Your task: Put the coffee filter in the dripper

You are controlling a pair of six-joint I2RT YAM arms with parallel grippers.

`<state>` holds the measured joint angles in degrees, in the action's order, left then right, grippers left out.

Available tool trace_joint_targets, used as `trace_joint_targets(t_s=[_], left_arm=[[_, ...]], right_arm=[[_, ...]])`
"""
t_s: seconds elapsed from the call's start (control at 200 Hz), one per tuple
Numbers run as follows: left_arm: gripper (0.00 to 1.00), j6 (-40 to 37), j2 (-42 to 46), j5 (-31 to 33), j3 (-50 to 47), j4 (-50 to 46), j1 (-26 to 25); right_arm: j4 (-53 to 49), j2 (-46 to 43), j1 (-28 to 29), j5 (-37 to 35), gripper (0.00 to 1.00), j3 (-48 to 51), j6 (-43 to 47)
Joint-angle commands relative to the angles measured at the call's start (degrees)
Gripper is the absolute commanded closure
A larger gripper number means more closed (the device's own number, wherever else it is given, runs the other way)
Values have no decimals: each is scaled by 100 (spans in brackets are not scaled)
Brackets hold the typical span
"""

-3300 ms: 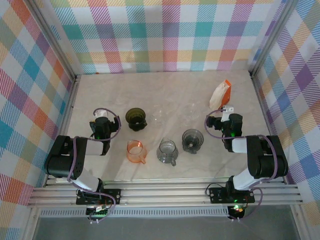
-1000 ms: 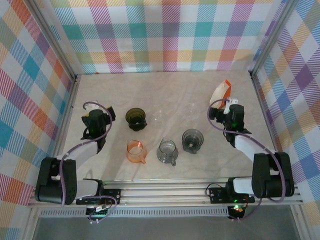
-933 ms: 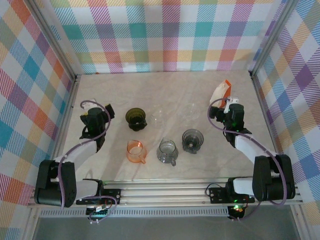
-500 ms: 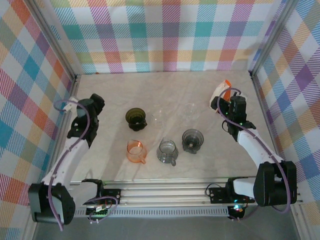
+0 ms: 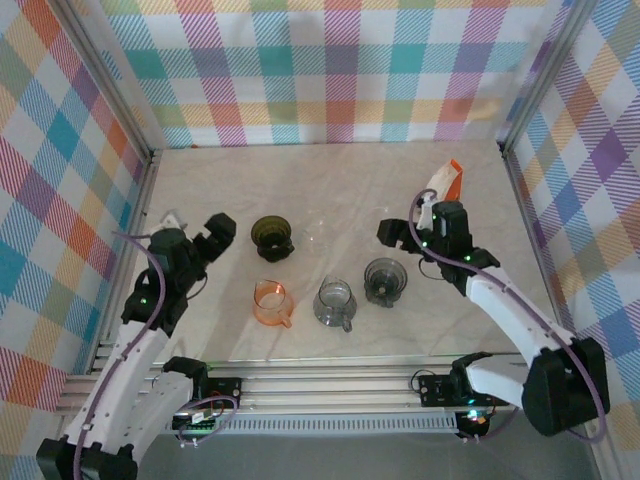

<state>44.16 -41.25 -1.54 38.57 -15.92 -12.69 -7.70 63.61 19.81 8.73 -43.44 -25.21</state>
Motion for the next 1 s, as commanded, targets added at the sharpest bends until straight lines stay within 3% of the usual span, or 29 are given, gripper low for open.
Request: trace_joint_targets(t_s=[0.0, 0.19, 0.38, 0.57, 0.72, 0.995], left_arm=[[11, 13, 245, -623, -261, -441, -358], [11, -24, 786, -961, -657, -775, -733], [9, 119, 1225, -1211, -985, -941, -762], [9, 127, 1494, -1176, -1122, -1107, -761], [9, 185, 1515, -1152, -1203, -1124, -761], [8, 216, 1695, -1144, -1324, -1269, -761]], right_arm=[[-503, -410, 252, 47, 15, 166, 180], [-947, -922, 1323, 52, 23, 443, 199], [-1432, -1120, 2781, -682, 24, 670, 95], [-1395, -833, 3711, -1075, 24, 905, 23], [-1326, -277, 4101, -1418, 26, 836, 42], [-1240, -289, 4339, -1818, 27, 993, -137]])
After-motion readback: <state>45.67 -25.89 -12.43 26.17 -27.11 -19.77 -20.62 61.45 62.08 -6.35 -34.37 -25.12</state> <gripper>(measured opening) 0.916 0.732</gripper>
